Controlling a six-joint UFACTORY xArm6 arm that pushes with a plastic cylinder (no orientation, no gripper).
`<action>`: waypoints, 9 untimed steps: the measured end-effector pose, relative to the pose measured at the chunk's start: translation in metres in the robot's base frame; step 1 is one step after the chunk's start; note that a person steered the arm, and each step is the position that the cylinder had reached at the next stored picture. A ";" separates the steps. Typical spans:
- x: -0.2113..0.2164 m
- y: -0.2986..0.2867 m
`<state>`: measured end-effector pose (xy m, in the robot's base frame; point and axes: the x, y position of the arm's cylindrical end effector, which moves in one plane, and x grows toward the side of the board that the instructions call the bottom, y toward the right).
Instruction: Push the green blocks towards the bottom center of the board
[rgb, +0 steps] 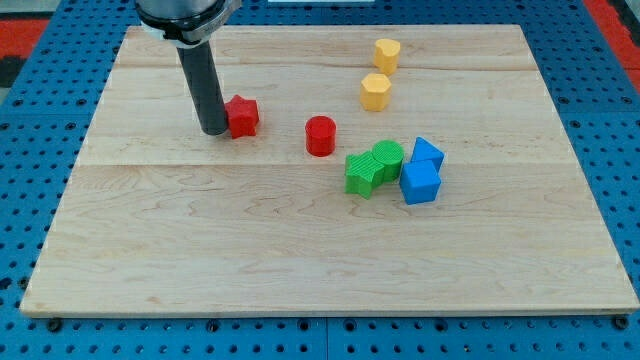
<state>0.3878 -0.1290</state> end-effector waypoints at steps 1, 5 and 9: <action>-0.009 -0.021; 0.138 0.267; 0.017 0.285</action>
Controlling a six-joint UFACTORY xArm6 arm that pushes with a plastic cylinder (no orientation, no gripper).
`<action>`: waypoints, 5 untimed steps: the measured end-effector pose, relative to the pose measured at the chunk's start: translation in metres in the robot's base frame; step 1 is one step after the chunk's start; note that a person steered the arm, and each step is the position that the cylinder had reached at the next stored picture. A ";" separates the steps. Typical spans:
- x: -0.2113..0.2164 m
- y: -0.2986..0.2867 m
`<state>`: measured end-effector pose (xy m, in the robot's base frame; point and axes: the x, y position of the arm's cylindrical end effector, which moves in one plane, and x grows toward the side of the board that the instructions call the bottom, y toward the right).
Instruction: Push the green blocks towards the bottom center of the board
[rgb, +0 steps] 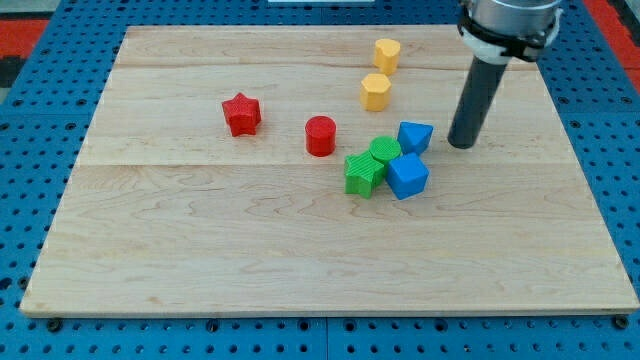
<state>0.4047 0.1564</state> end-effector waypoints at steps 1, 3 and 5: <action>0.004 -0.046; 0.049 -0.159; 0.086 -0.213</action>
<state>0.4911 -0.0565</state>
